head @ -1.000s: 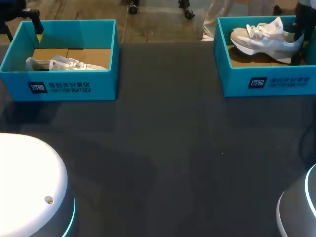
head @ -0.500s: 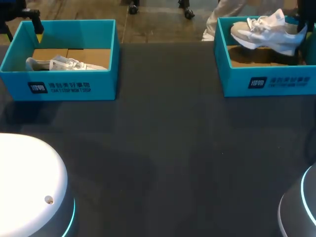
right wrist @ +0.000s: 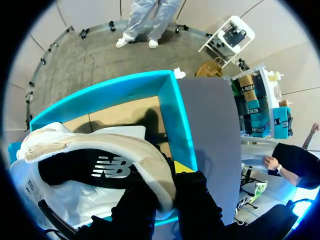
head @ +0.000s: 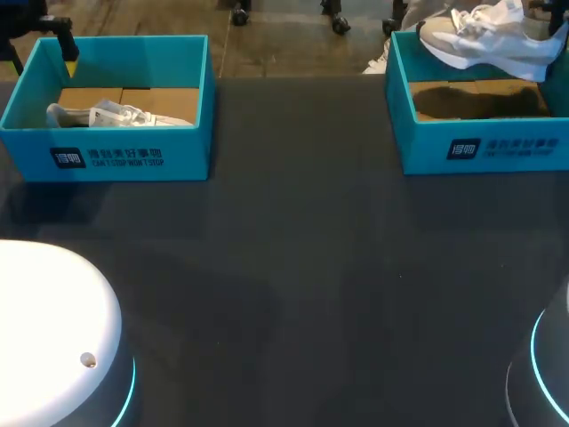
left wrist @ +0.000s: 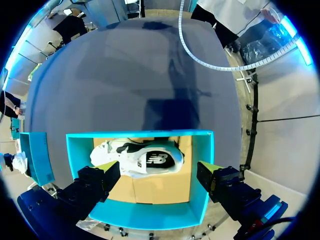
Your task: Take the shoe out of the shoebox, open the shoe tongue, remove and reinsert the insole, then place the shoe into the shoebox
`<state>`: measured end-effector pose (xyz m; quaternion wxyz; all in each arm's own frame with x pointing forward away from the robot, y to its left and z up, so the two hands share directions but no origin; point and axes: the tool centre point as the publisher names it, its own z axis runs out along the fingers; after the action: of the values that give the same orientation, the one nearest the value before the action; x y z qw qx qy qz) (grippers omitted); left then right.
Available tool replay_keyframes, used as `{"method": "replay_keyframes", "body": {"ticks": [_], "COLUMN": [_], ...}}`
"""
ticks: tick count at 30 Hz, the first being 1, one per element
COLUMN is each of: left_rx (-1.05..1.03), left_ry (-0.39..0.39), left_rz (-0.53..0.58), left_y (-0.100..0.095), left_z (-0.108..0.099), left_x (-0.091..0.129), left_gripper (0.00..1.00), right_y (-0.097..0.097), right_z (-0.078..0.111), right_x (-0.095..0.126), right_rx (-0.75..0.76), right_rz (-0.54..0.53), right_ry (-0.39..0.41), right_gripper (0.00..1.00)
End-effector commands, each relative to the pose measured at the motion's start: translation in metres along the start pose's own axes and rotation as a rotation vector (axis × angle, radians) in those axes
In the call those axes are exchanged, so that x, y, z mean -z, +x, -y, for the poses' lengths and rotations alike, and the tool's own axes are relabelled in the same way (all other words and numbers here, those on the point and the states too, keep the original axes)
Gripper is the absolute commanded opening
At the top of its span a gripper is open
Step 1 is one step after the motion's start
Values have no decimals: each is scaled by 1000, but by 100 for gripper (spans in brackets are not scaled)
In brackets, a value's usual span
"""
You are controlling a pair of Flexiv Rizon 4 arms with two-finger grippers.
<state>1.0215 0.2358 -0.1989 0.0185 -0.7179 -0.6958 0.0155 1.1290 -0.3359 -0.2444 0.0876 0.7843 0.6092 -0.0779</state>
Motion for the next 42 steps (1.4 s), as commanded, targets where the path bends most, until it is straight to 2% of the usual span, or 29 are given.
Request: {"method": "replay_keyframes", "body": {"ticks": [1,9,19,22,24,42], "left_rx": [-1,-1,-1,-1,-1,-1], "left_ry": [-4,-4,-4,-4,-4,-4], "left_rz": [-1,-1,-1,-1,-1,-1], "left_y": [0,0,0,0,0,0], "left_z": [2,2,2,2,2,2], "left_x": [0,0,0,0,0,0], "left_gripper": [100,100,100,100,100,100], "right_y": [-9,-16,-18,-18,-19,-19], "right_z": [33,41,48,49,49,49], "right_x": [36,64,85,89,91,91], "right_rx": [-2,7,5,13,29,29], "right_rz": [3,21,35,45,-2,-2], "right_ry": [-86,-94,-118,-112,-141,-141], "right_gripper": [0,0,0,0,0,0]}}
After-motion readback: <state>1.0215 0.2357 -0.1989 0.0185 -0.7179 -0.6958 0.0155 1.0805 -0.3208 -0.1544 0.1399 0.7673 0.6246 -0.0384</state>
